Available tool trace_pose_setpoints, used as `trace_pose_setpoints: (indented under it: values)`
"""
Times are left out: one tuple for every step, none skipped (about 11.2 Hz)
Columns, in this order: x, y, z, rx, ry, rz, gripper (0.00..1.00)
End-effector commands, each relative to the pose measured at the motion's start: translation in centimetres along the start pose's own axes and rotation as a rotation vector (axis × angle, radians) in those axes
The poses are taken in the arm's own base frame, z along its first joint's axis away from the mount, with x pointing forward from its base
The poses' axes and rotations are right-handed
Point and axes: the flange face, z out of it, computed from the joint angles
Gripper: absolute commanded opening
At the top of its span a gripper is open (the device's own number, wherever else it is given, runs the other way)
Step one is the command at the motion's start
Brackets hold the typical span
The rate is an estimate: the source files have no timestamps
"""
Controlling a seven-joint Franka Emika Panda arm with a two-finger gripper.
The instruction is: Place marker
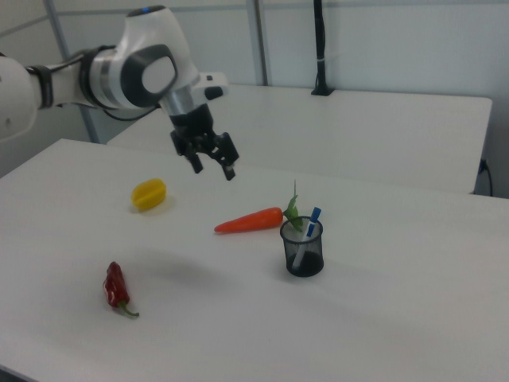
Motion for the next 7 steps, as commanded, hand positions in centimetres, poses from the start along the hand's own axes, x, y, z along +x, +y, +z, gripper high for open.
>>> trace_pose_setpoints:
  values:
    - [-4.0,-1.4,-4.2,-0.009,-0.116,-0.074,1.00]
    - [-5.2,-1.8,-5.3,-0.010,-0.142,-0.083,1.00]
    - [-6.2,-2.1,-6.0,-0.011,-0.153,-0.092,1.00]
    - [-6.8,-1.9,-6.6,-0.010,-0.154,-0.089,1.00]
    - [-7.0,-1.4,-6.7,-0.013,-0.176,-0.082,1.00]
    - [-7.1,-1.4,-6.6,-0.014,-0.188,-0.082,1.00]
    - [-7.1,-1.5,-6.6,-0.011,-0.189,-0.080,1.00]
